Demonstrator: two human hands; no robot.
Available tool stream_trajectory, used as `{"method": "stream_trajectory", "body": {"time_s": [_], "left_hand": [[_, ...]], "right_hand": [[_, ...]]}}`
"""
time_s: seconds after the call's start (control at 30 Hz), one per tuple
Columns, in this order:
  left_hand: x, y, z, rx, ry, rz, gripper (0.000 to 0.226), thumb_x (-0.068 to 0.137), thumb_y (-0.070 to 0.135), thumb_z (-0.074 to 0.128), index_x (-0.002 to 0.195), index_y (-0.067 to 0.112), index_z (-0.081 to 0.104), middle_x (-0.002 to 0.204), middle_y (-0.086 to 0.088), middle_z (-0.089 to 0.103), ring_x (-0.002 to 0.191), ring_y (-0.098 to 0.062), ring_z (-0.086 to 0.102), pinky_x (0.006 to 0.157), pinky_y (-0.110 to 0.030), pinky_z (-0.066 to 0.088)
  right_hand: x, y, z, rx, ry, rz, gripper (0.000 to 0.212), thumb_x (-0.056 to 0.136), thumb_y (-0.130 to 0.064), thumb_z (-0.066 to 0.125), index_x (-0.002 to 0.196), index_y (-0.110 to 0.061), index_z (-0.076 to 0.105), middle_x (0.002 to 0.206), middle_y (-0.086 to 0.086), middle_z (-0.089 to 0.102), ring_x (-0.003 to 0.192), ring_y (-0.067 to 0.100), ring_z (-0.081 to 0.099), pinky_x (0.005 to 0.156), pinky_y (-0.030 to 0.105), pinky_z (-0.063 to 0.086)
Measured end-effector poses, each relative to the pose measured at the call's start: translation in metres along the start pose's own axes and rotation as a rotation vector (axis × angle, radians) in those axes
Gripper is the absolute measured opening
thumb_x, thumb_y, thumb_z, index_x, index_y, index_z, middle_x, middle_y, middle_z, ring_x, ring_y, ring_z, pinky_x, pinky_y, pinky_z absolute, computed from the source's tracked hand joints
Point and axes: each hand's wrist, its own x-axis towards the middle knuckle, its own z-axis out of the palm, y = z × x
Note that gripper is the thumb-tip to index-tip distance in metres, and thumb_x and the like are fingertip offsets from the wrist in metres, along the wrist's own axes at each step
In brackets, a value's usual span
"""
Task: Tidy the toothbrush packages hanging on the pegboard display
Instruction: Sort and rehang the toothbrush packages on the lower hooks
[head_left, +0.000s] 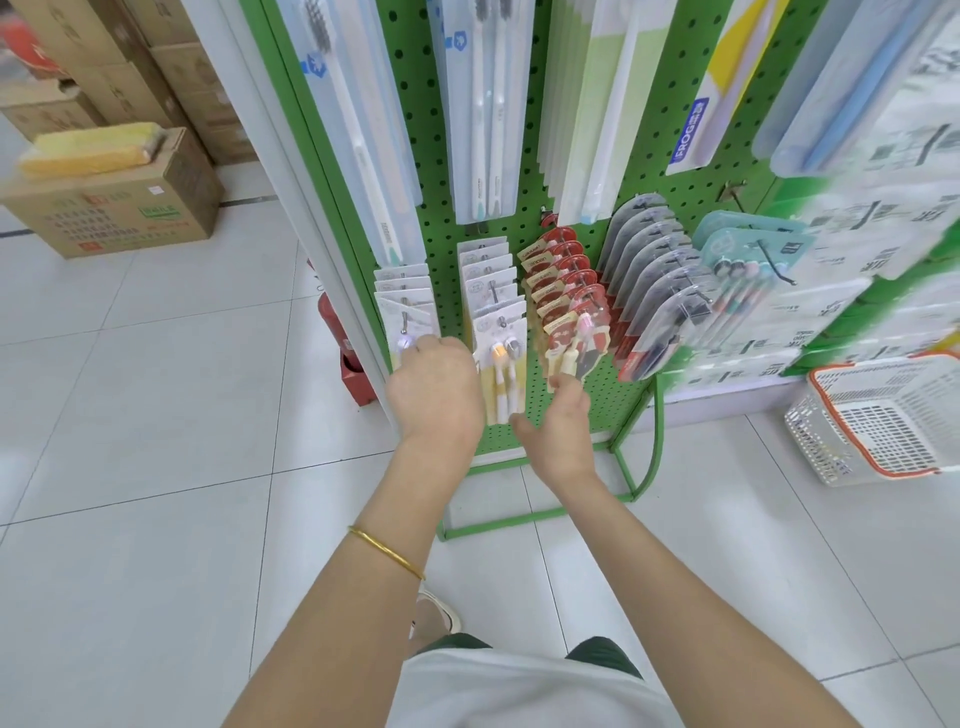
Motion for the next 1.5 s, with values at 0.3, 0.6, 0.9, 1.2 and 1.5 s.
{"method": "stream_trajectory", "body": {"time_s": [0.3,0.6,0.9,1.2,1.5], "left_hand": [[-0.035,0.017,0.004,-0.518,-0.162,0.111,0.016,0.094,0.002,0.036,0.095,0.011,0.048,0.089,-0.012,0.056,0.078,-0.029,0.049,0.066,-0.034,0.037],[-0.037,0.065,-0.001,-1.009,-0.181,0.141,0.014,0.101,0.018,0.035,0.097,0.011,0.047,0.082,0.005,0.049,0.069,-0.013,0.042,0.063,-0.03,0.037],[-0.057,0.119,0.007,-1.417,0.05,0.117,0.04,0.103,0.032,0.03,0.137,0.011,0.035,0.117,0.005,0.053,0.097,0.009,0.053,0.085,-0.013,0.042],[-0.08,0.1,0.035,-0.958,-0.137,0.532,0.073,0.098,0.038,0.042,0.151,0.024,-0.005,0.16,0.004,0.007,0.138,-0.016,0.031,0.103,-0.036,0.039],[-0.082,0.091,0.03,-0.475,-0.471,0.721,0.115,0.079,0.054,0.067,0.145,0.035,-0.024,0.142,-0.012,0.031,0.111,-0.031,0.053,0.088,-0.043,0.048]], "right_hand": [[-0.029,0.021,-0.042,0.165,-0.095,-0.007,0.033,0.098,-0.012,0.043,0.13,-0.007,0.047,0.129,0.008,0.05,0.12,0.021,0.045,0.098,0.026,0.033],[-0.054,0.051,-0.107,0.363,-0.145,0.086,0.028,0.096,-0.035,0.051,0.077,-0.018,0.062,0.07,-0.01,0.054,0.073,0.014,0.05,0.071,0.033,0.043],[-0.059,0.023,-0.119,0.774,0.032,0.081,0.024,0.094,-0.025,0.055,0.09,-0.003,0.063,0.087,0.006,0.063,0.084,0.016,0.058,0.078,0.028,0.047],[-0.03,0.017,-0.136,1.049,0.081,0.212,0.019,0.097,-0.016,0.052,0.082,-0.014,0.063,0.077,0.002,0.071,0.07,0.018,0.067,0.07,0.03,0.054],[-0.013,0.032,-0.14,1.181,0.209,0.43,0.014,0.099,-0.02,0.048,0.097,-0.01,0.058,0.092,0.012,0.064,0.075,0.025,0.061,0.08,0.042,0.052]]}}
